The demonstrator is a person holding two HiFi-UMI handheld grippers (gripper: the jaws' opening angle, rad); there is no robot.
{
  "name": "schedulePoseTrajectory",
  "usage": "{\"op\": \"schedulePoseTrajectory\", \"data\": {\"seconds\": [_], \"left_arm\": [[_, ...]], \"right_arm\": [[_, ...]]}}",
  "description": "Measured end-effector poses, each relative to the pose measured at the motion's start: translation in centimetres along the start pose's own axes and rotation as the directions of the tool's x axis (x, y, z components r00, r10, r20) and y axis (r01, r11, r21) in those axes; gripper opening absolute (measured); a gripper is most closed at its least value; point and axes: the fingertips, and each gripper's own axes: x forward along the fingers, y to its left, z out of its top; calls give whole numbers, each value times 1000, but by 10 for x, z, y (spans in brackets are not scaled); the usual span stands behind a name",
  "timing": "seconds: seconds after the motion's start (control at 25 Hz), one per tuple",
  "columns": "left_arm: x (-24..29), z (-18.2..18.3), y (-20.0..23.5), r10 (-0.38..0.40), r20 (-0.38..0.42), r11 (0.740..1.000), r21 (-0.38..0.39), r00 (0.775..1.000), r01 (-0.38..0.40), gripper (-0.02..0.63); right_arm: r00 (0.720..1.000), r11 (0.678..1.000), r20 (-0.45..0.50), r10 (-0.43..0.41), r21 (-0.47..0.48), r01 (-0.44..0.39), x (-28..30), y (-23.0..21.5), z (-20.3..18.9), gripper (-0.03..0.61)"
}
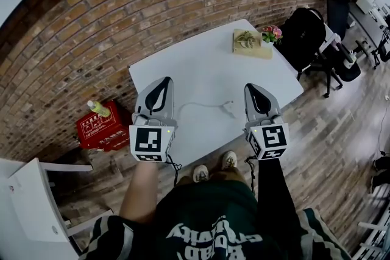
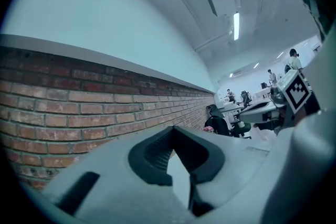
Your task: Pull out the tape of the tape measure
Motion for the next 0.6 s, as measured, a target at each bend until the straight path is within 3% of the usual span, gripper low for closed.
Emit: {"op": "schedulePoseTrajectory", "data": {"seconds": [0.6], "left_arm": [[-5,-9,4,4,-24,1000,0,1000,-4,8]], "right_arm": [[999,999,-23,-35,-27,34,-3,3,-6,14]]}}
